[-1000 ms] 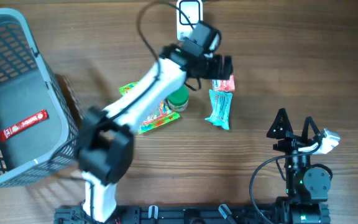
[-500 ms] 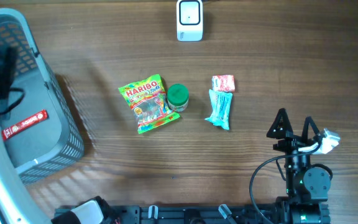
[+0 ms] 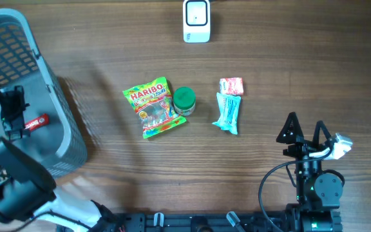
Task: Scan the item barcode
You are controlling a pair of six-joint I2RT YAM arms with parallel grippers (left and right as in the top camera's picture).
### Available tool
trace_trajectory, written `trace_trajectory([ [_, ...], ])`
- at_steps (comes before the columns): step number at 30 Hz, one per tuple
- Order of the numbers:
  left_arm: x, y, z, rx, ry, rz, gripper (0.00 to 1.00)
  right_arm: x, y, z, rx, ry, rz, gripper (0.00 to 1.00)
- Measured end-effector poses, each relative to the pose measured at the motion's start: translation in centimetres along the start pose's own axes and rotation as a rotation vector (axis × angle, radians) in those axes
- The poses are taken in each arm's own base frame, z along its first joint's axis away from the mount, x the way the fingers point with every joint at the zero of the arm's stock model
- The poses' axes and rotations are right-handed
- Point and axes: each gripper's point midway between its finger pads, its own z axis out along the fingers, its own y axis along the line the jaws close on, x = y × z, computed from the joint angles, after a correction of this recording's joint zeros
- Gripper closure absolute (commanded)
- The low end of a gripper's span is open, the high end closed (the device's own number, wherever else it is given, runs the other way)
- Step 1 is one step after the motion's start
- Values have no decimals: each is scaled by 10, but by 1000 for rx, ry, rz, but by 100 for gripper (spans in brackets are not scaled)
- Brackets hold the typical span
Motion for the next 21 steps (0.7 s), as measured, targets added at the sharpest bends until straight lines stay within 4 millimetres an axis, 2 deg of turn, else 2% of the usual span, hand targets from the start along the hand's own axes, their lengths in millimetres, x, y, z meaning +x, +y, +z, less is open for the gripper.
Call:
trace_trajectory([
  [3,3,3,28,-47,23,3,5,0,0,0,0,0,0,0],
  [5,1,3,32,-54,13,4,5,0,0,0,0,0,0,0],
  [9,-3,10,45,-103,-12,22,15,0,0,0,0,0,0,0],
  [10,-3,11,48,-112,-11,33,24,0,0,0,0,0,0,0],
  [11,-2,15,54,-132,-5,52,73,0,0,0,0,0,0,0],
  [12,-2,16,55,-143,-9,80,96,0,0,0,0,0,0,0],
  [17,2,27,54,-206,22,135,96,0,0,0,0,0,0,0],
  [21,9,43,37,-271,63,152,96,0,0,0,0,0,0,0],
])
